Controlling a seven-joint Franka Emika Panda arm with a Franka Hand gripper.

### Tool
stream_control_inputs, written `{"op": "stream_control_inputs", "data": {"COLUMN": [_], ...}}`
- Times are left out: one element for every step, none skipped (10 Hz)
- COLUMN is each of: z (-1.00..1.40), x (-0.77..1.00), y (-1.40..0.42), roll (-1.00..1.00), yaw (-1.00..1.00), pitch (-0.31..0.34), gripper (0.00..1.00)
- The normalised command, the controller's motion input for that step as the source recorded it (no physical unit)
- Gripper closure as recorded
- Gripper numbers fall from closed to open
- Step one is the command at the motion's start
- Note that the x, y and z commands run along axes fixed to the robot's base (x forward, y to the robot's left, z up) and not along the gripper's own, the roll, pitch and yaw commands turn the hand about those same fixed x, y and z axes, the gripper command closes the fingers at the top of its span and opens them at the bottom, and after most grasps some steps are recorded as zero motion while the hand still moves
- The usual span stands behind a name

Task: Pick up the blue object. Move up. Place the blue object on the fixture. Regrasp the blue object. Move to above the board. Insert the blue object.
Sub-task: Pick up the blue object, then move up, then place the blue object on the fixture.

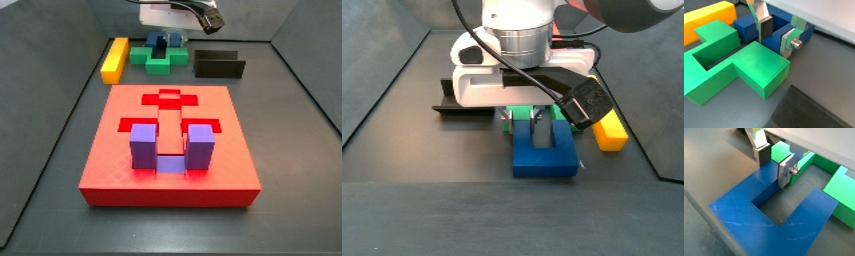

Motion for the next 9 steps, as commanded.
{"op": "stream_control_inputs", "data": {"z": [0.00,0.00,0.00,0.00,0.83,0.85,0.54,0.33,-0.09], "x": [0.00,0.00,0.00,0.00,0.00,0.05,0.00,0.00,-0.02], "y": [0.00,0.00,0.00,0.00,0.00,-0.06,-0.05,-0.03,-0.01], "roll": [0.00,0.00,0.00,0.00,0.00,0.00,0.02,0.04,0.00], "yaw": [0.00,0.00,0.00,0.00,0.00,-0.02,-0.02,-0.02,0.00], "pitch": [0.000,0.000,0.000,0.000,0.000,-0.018,0.017,0.008,0.000], "gripper": [1.00,1.00,1.00,1.00,1.00,1.00,1.00,1.00,1.00]}}
